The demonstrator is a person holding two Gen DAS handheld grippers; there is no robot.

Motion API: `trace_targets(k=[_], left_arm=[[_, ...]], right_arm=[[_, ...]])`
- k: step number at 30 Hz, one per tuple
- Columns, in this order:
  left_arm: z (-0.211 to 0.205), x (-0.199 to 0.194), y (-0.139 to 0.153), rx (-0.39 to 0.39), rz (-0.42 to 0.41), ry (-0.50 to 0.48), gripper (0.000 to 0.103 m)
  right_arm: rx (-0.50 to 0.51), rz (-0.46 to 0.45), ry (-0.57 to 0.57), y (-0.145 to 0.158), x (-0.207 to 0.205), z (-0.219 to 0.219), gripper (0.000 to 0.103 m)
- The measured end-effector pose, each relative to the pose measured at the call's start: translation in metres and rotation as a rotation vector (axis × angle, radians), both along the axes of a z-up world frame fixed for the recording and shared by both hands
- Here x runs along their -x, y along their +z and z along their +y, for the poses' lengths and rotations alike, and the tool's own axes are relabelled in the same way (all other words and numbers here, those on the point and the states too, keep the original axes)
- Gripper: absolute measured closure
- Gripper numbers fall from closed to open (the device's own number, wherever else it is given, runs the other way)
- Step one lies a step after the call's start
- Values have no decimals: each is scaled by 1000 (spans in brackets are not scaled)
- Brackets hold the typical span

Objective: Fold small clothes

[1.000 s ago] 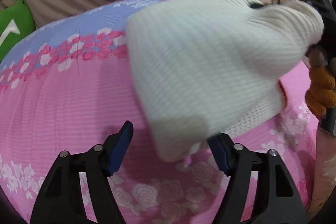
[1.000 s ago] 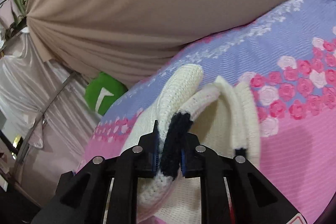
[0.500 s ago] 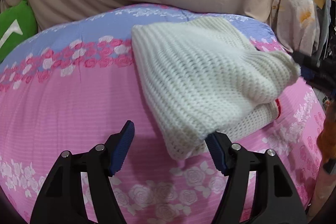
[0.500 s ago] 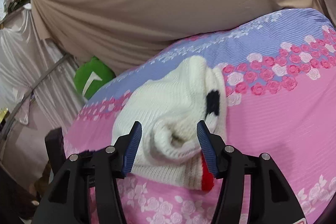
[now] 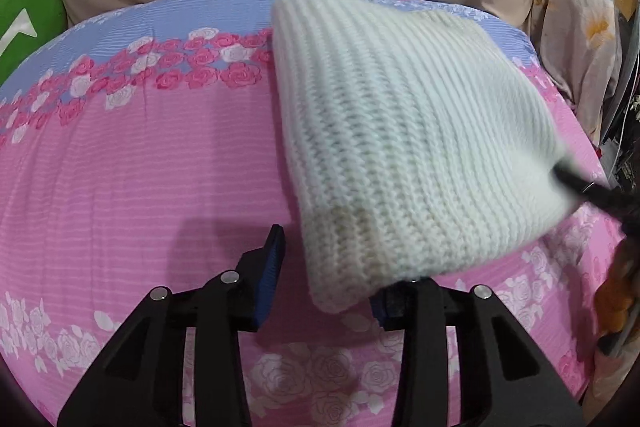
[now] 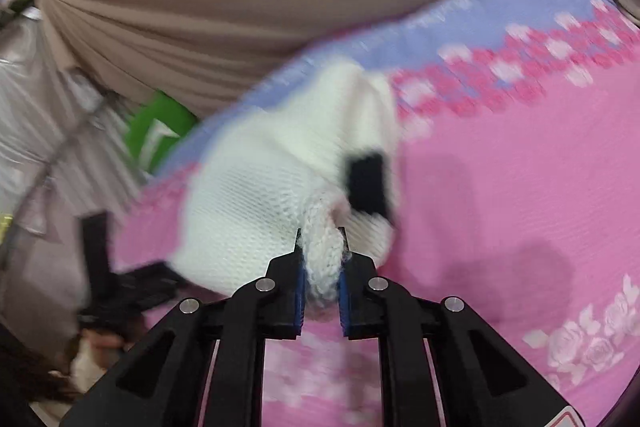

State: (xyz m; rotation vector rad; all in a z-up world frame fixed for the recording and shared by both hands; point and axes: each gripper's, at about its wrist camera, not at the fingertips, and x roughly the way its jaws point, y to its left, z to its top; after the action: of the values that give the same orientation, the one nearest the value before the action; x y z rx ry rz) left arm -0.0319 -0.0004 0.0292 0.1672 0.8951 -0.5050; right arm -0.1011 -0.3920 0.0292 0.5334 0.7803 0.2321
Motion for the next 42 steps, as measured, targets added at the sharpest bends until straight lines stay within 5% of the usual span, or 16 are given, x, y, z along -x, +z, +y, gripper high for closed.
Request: trace_targets(k=[3,5,10,13,16,18,20,24,26,28,31,38,42], left_arm=[[-2,4,3,-16,2,-8,66],[1,10,9,-2,8,-19,66],[16,36,48,78,-45,-75,65],[14,34,69,164,-57,-104,59],[-6,25,76,162,-97,-113,57],[-24,14,68,132,-96,-114,57],[-36,4,54,99,-65,-110,58],[-45,7,40,26,-106,-102,58],[-47,8,36,23,-109,-106,58],[-50,8,33,14,-113,-103,58],[-54,10,31,-9,-132,-94,57],[-52,9,30,2,-126,-91,54],[-58,16,29,-18,-149,-84,51]], right_arm=[[-19,-33,3,15,10,-3,87],[-32,-48,0,27,16,-6,74],[-100,-152,9,68,17,-19,70],[-83,-186,22,87,-13,-19,59],[-13,-113,41,77,-62,-6,50],[50,-29,54,59,-94,8,52],[105,2,84,54,-112,18,91],[-19,-199,57,90,-93,-4,93],[-1,-153,25,80,-104,-12,93],[135,22,28,37,-133,-7,93],[57,-8,-5,36,-122,-13,90],[118,-232,-6,103,-14,12,87],[302,-78,27,54,-1,44,90]])
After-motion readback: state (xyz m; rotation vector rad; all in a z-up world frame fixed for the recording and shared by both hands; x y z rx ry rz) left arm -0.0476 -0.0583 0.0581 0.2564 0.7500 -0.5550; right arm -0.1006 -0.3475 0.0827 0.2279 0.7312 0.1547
